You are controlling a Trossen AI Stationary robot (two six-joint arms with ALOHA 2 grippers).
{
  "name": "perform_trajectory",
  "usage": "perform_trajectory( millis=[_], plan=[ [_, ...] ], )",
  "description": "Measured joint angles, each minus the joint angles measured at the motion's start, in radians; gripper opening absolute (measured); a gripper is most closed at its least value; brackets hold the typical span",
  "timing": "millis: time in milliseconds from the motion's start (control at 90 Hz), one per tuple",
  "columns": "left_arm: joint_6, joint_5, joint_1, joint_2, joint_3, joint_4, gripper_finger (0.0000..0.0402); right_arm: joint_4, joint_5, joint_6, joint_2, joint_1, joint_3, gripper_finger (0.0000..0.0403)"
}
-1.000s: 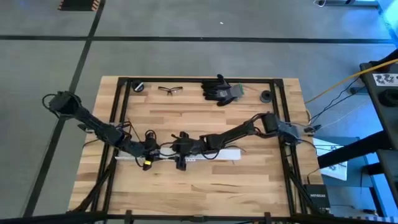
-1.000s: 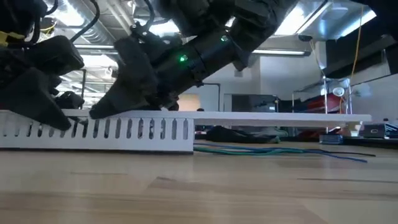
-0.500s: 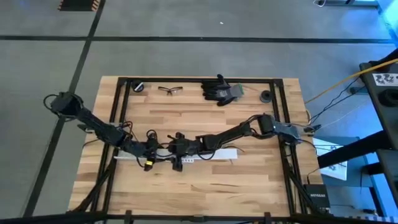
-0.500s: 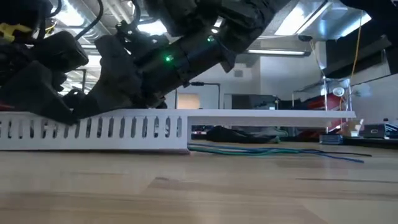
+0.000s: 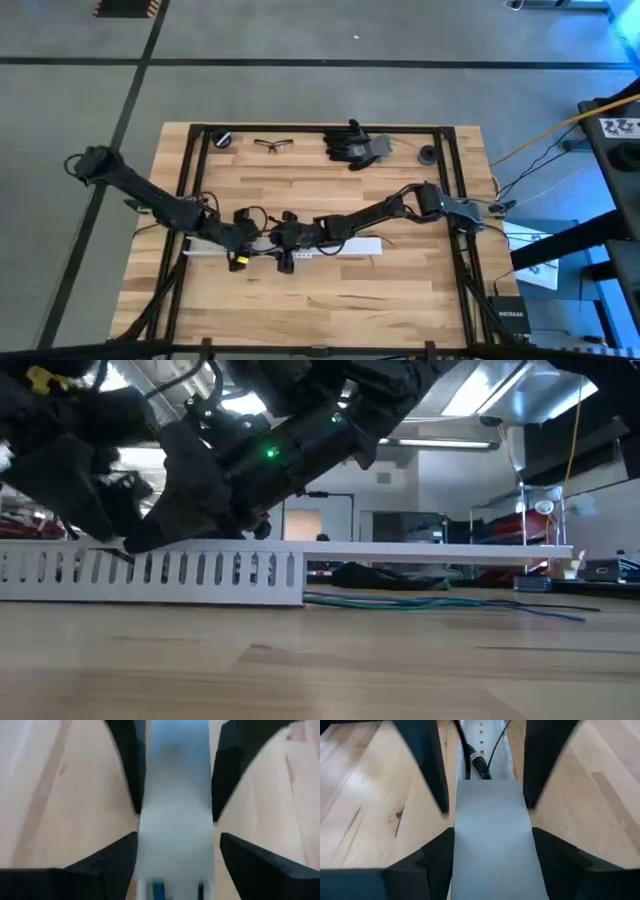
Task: Ziptie cables
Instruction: Close the white cable duct
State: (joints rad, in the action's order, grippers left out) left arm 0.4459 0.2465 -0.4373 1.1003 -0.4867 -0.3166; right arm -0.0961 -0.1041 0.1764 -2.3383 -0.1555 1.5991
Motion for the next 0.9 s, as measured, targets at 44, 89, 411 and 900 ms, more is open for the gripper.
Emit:
perform_trajectory(
  millis=[44, 89, 411, 900],
  plan=[
    [0.032, -0.008, -0.013, -0.032, -0.026, -0.088, 0.0265, 0.005, -0.01, 0.0, 0.002, 0.001, -0.001, 0.0218],
    [0.064, -0.009, -0.031, -0.064, -0.04, -0.157, 0.0265, 0.009, -0.013, 0.0, 0.003, 0.002, -0.001, 0.0218],
    [0.335, 0.061, -0.219, -0.184, 0.055, -0.259, 0.0265, 0.061, -0.009, -0.002, 0.011, 0.003, -0.002, 0.0218],
    [0.193, 0.224, -0.19, -0.117, 0.223, 0.259, 0.0265, 0.267, 0.033, -0.058, 0.083, 0.016, -0.013, 0.0218]
  ],
)
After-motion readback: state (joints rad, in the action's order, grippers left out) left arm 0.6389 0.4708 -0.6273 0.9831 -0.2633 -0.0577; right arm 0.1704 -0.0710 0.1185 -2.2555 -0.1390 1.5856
